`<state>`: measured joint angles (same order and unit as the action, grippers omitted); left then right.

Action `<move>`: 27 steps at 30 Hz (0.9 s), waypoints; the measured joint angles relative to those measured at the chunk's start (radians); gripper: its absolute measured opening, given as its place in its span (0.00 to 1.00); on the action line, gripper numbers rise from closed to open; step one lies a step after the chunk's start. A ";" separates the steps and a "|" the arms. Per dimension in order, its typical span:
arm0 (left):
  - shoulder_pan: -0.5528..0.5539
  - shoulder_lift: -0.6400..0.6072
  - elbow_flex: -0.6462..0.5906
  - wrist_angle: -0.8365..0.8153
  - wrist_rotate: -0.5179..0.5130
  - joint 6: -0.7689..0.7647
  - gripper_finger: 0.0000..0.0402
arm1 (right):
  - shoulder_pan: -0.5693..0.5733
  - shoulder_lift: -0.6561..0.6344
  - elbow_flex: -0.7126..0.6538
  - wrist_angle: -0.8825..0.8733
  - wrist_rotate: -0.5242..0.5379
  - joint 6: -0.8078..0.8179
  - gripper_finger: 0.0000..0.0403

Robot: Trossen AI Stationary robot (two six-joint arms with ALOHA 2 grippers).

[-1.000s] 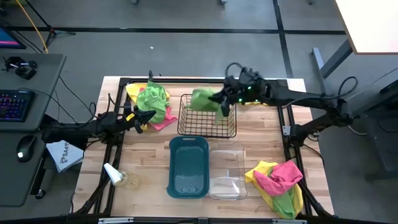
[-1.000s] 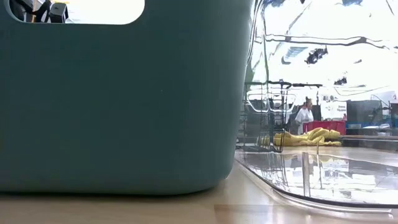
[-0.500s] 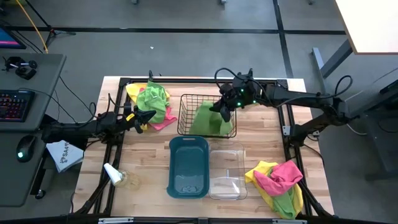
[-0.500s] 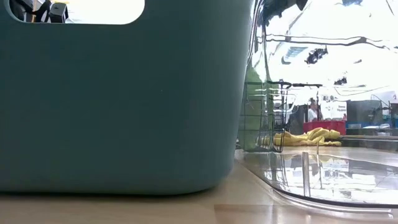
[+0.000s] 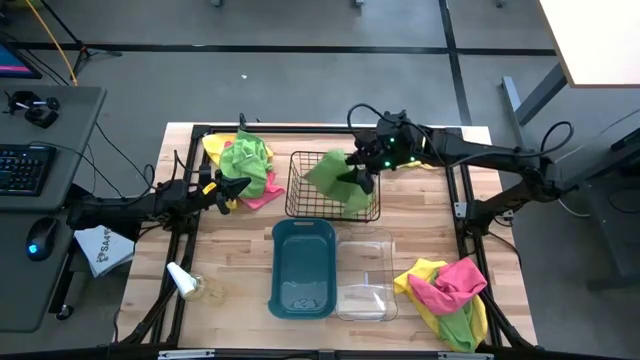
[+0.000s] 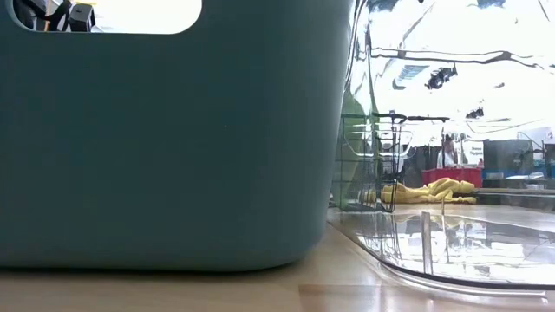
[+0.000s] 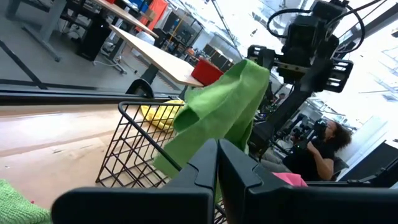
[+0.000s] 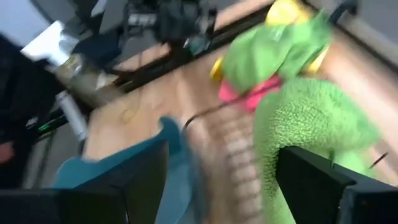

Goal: Sort microfiber towel by color & place in baskets
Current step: Put the top right green microfiber cloth into the wire basket, then put the top green microfiber cloth into the wire basket

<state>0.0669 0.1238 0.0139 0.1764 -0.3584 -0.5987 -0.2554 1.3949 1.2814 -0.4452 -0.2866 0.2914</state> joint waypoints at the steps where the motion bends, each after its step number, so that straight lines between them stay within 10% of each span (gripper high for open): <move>1: 0.000 0.000 0.000 0.000 0.000 0.000 0.00 | 0.000 0.000 0.003 -0.038 -0.031 0.007 0.69; 13: 0.000 0.000 0.000 0.000 -0.007 0.000 0.00 | 0.055 0.008 0.003 -0.447 -0.026 0.045 0.69; 27: 0.005 0.016 0.010 0.280 -0.125 -0.178 0.00 | 0.047 -0.043 0.003 -0.346 -0.093 0.042 0.69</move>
<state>0.0723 0.1399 0.0237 0.4564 -0.4837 -0.7766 -0.2085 1.3518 1.2842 -0.7907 -0.3796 0.3338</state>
